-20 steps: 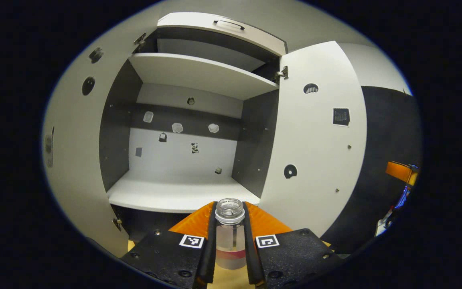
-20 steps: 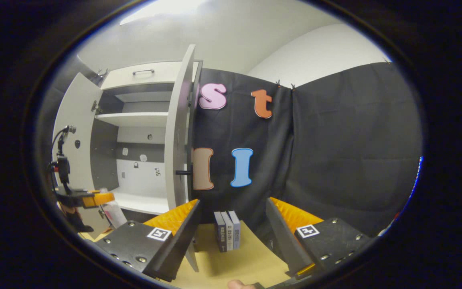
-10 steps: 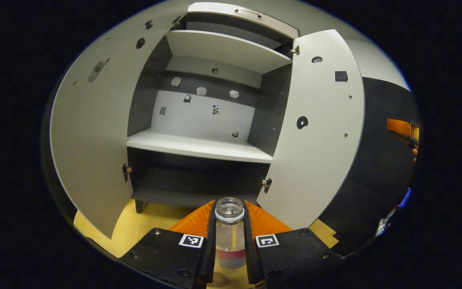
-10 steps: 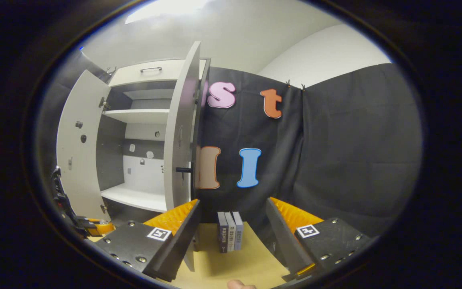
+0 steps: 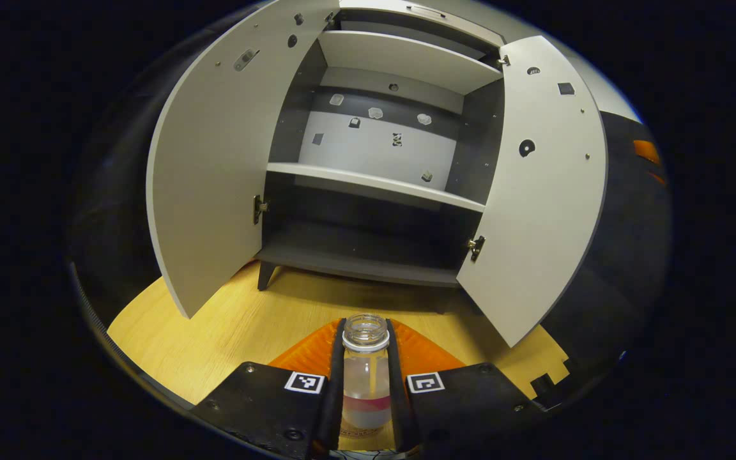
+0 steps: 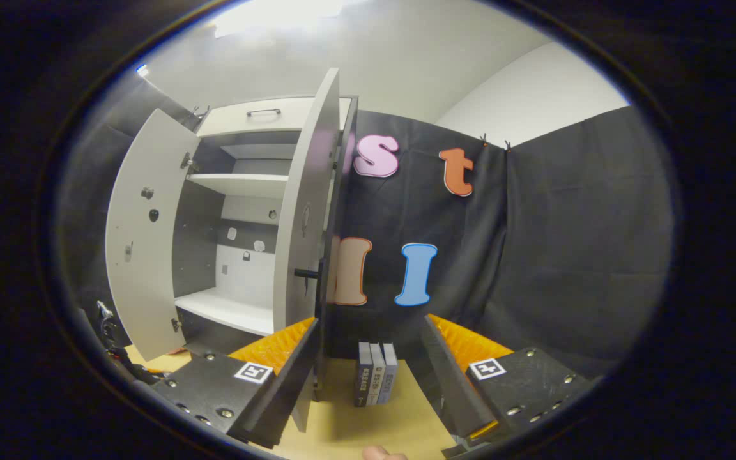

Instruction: Grasp the bottle in the cabinet with the left hand and place it on the coaster, then close the right door with the right hand and the left door with the left hand.

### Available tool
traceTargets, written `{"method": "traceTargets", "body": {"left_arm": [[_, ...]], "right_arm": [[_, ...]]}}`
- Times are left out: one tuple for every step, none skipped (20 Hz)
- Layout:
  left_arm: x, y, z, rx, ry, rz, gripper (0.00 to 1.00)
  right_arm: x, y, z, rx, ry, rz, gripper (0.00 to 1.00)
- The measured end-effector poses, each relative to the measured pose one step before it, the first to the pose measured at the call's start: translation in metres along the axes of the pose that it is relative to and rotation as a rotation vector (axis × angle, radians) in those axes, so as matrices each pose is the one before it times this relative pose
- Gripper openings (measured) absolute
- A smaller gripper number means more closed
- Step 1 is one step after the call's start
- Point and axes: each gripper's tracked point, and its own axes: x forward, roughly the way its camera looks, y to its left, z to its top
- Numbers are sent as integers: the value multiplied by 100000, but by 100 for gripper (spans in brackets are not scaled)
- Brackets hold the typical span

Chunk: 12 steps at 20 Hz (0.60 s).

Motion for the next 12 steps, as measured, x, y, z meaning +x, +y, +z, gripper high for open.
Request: {"method": "traceTargets", "body": {"left_arm": [[48, 369, -872, -537, 1237, 1248, 33], [125, 183, -916, -290, 949, 932, 33], [170, 219, -564, 216, 442, 995, 33], [113, 207, -414, 569, 119, 1032, 33], [49, 88, -339, 519, 370, 606, 33], [106, -9, -260, 589, -578, 463, 33], [130, 33, 5, 337, -922, 378, 34], [8, 57, -145, 598, -853, 741, 33], [84, 154, -46, 573, -1453, 884, 33], [55, 14, -110, 337, -593, 507, 34], [164, -41, -106, 339, -595, 190, 33], [-24, -181, -589, -36, 1900, -197, 35]], "right_arm": [[-189, -167, -57, -303, 31, 475, 96], [-155, -328, 25, -367, -179, 196, 96], [-118, -252, 21, -481, -110, 135, 96], [-210, -147, -110, -639, 14, 82, 96], [-100, -241, 1, -704, -16, -37, 96], [-214, -287, -138, -646, -27, -94, 96], [-152, -236, -51, -502, 80, -127, 96], [-137, -126, -89, -265, 36, -199, 96], [-92, -128, 67, 69, -55, -230, 96], [-61, -167, 9, 224, -114, -272, 96], [-127, -93, -22, 111, 11, -410, 96], [-28, -90, -108, 2, 21, -392, 96]]}}
